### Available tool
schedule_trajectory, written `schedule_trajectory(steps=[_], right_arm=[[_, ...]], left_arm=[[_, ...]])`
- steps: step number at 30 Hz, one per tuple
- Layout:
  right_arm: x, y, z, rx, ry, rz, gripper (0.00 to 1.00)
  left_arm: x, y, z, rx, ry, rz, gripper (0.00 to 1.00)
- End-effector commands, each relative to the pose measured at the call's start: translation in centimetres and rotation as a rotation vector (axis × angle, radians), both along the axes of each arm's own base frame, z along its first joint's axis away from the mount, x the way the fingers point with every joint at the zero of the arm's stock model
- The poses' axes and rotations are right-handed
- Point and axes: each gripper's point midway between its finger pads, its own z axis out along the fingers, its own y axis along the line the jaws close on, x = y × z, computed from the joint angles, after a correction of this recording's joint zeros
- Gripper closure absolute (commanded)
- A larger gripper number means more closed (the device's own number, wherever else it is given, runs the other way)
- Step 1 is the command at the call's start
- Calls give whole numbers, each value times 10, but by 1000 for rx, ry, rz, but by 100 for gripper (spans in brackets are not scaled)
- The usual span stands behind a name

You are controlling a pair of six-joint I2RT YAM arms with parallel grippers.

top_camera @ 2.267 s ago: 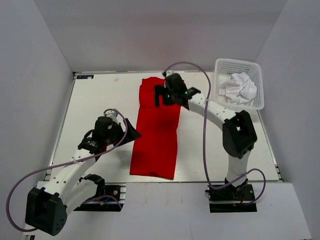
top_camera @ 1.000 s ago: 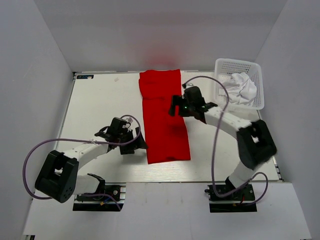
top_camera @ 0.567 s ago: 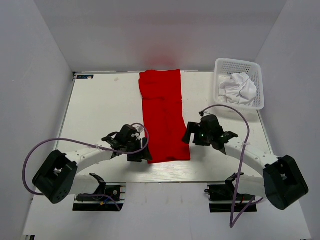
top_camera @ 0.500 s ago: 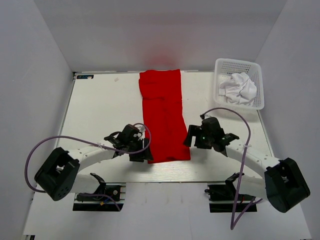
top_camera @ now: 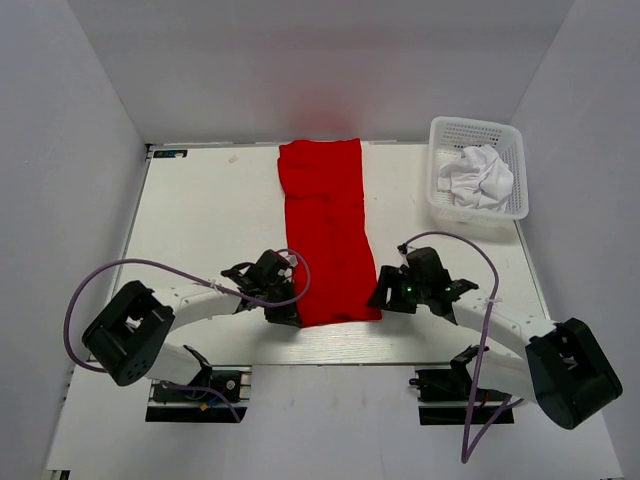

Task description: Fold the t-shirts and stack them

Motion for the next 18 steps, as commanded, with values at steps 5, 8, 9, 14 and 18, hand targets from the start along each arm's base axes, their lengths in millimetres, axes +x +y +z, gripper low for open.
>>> schedule_trajectory(steps=[5,8,9,14,18], right_arm=[[-30,-2,-22,-12,139,44,46],[-36,-5,-25,-31,158,44,50],[-37,-5,-26,-33,163,42,51],[-40,-3,-27,-41,170,55,100],[-46,0,-14,-24,139,106,100]], left_arm=[[-20,44,-35,231,74,18,100],[-22,46,-35,231,74,18,100],[-24,44,-34,220,86,21,100],[-34,37,-34,166,124,-5,100],[-45,35,-23,138,147,-31,100]])
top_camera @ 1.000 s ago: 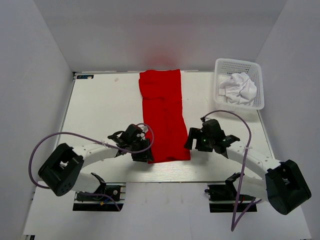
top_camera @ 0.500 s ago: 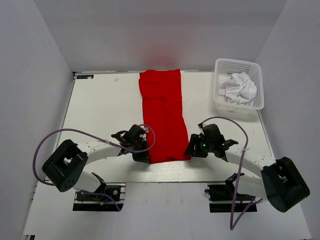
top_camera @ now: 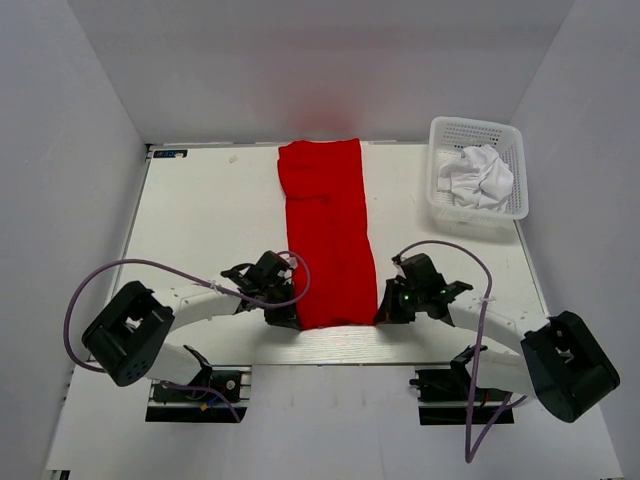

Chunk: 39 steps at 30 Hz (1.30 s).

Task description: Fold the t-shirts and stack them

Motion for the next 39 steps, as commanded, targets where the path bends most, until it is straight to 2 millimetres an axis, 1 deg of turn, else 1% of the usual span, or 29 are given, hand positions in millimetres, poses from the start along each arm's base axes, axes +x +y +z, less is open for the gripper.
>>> schedule_trajectory(steps=[1,3,4,7,10,11,12,14,15,16,17,18,20,21,22,23,24,25,26,27,28,31,32,34,35,36,37,38,39], right_arm=[[-21,-10,1,-48,36,41,100],[-26,-14,0,-66,29,38,100],[-25,-14,7,-55,0,36,100],[-11,-5,25,-17,-87,33,100],[14,13,48,70,-199,21,100],[26,26,62,134,-267,31,100],[32,30,69,152,-288,26,100],[44,32,69,131,-305,7,100],[61,36,88,126,-352,-19,100],[66,34,81,91,-338,-34,100],[71,34,84,72,-338,-44,100],[79,27,82,28,-351,-84,100],[90,28,85,16,-357,-121,100],[99,31,91,33,-393,-134,100],[108,31,97,31,-424,-163,100],[112,32,95,24,-426,-169,100],[123,34,103,35,-466,-193,100],[135,37,120,42,-507,-211,100],[140,38,124,36,-520,-212,100],[147,35,115,-5,-514,-223,100],[160,37,131,-4,-556,-236,100],[178,38,131,-45,-575,-258,100],[189,41,142,-45,-605,-261,100],[201,40,134,-80,-602,-268,100],[212,43,149,-70,-634,-271,100],[217,45,141,-84,-620,-267,100],[222,45,143,-81,-626,-270,100],[231,49,155,-61,-647,-277,100],[236,50,142,-82,-627,-276,100]], left_arm=[[-40,35,-14,121,104,-34,100],[-44,32,-4,93,95,-38,100],[-42,30,3,83,90,-29,100],[-23,16,28,22,0,-21,100],[-2,6,42,-2,-91,-18,100],[3,4,44,1,-114,-20,100],[10,2,47,-8,-124,-8,100],[22,0,51,3,-144,13,100],[39,3,56,36,-191,57,100],[47,5,55,70,-193,91,100],[55,6,57,94,-205,119,100],[73,7,69,130,-252,175,100],[92,9,70,175,-275,221,100],[104,6,79,166,-291,252,100],[112,6,80,162,-297,267,100],[117,2,82,155,-303,269,100],[128,-1,84,148,-310,284,100],[134,2,85,150,-310,300,100],[139,0,87,148,-323,306,100],[149,-1,96,125,-338,335,100],[156,2,99,128,-347,355,100],[172,4,111,143,-376,399,100],[180,5,116,145,-392,408,100],[190,5,119,146,-400,414,100],[201,3,128,133,-427,417,100],[208,4,122,145,-417,425,100],[212,2,121,152,-421,413,100],[221,1,129,147,-428,425,100],[228,6,128,165,-426,444,100]])
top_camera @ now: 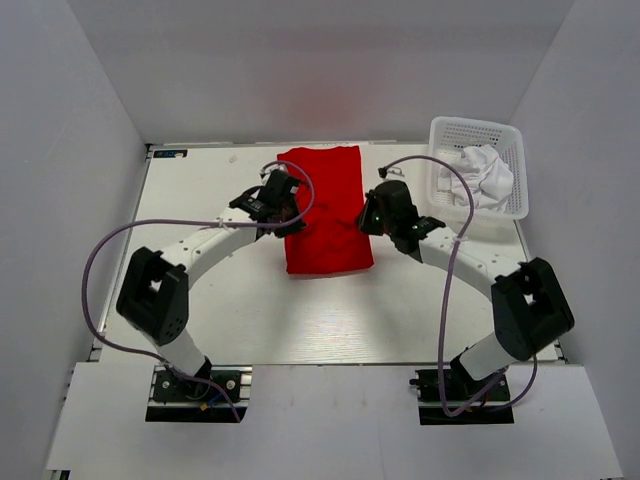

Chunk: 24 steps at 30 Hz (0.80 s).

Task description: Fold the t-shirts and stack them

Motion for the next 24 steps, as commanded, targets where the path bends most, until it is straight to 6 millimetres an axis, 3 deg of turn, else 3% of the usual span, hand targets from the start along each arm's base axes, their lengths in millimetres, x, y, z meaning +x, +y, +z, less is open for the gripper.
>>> schedule_trajectory(steps=[1,5,6,8,10,11,16,18,20,21,23,24], right_arm=[[38,1,26,7,-98,-44,100],[56,8,14,6,-67,-26,100],[63,10,23,13,-87,-23,100],[73,4,12,4,-68,-44,100],[83,5,17,12,-75,-42,100],[86,5,7,6,-58,-40,100],[110,9,-3,25,-30,-29,100],[116,9,-19,24,-1,-28,100],[126,14,-14,63,-5,-5,100],[131,13,-28,50,16,-21,100],[142,10,-23,62,11,-33,96],[146,10,-32,58,30,-39,77]], left_arm=[[25,5,6,34,-20,35,100],[49,13,10,46,-42,61,100],[52,17,6,51,-34,73,100],[64,18,11,48,-54,78,100],[71,21,2,63,-41,83,100],[78,21,3,57,-52,76,100],[101,22,-7,71,-70,72,100],[108,18,-15,69,-74,72,100],[117,19,-16,65,-82,69,100],[124,20,-22,67,-79,66,100],[133,23,-23,72,-85,69,77],[140,20,-18,69,-109,62,58]])
